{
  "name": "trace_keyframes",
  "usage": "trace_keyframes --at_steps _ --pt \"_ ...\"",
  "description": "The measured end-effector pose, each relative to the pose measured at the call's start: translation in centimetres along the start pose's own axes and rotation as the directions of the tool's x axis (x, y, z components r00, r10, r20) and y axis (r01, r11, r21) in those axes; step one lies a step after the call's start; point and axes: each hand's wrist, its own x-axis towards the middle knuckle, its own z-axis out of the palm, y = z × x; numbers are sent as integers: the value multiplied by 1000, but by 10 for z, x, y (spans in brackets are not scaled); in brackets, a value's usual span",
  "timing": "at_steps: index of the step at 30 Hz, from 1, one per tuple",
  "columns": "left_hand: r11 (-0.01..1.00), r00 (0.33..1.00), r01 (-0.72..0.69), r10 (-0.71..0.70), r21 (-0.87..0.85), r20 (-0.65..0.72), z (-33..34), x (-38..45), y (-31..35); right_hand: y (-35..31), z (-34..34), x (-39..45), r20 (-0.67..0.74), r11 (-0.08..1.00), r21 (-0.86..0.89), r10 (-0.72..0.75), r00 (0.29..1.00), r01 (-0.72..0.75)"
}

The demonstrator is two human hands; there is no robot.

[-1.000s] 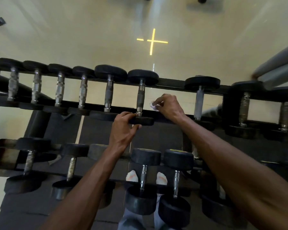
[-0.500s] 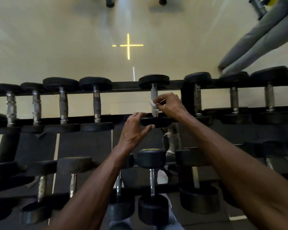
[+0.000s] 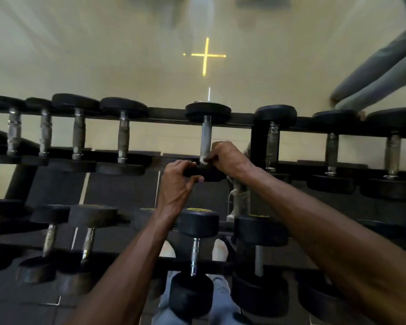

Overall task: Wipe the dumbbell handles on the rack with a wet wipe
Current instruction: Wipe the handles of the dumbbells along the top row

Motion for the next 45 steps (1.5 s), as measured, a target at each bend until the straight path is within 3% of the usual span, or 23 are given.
trace_keyframes --at_steps 5,12,16,20,25,29,32,35,37,39,45 --pt "1000 999 0 -1 -20 -44 7 -3 -5 -12 -8 10 137 961 -175 -193 972 215" --pt "1000 998 1 -3 -29 -63 9 -5 -8 -15 -17 24 322 899 -209 -307 895 384" --pt "1000 998 4 -5 -21 -69 9 -7 -6 -8 -15 20 339 862 -246 -351 873 442" --pt "999 998 5 -7 -33 -58 8 -5 -6 -10 -15 21 308 848 -253 -386 870 466" --pt "999 997 1 -5 -50 -75 7 -5 -3 -10 -15 32 38 902 -265 -344 938 341" --pt "998 998 8 -12 -69 -66 7 -4 -7 -17 -10 22 288 882 -223 -347 893 415" --pt "998 998 10 -13 -60 -59 9 -4 -8 -12 -17 27 343 853 -248 -366 865 459" --pt "998 998 11 -15 -56 -62 9 -3 -8 -5 -21 38 184 832 -328 -407 894 447" --pt "999 998 4 -8 -52 -70 9 -2 -8 -2 -18 38 19 879 -293 -388 921 376" --pt "999 998 3 -7 -51 -69 9 -1 -9 -1 -10 32 -40 905 -258 -359 933 337" --pt "999 998 -15 12 -41 -65 8 -4 -11 -5 -10 18 244 860 -237 -398 885 452"
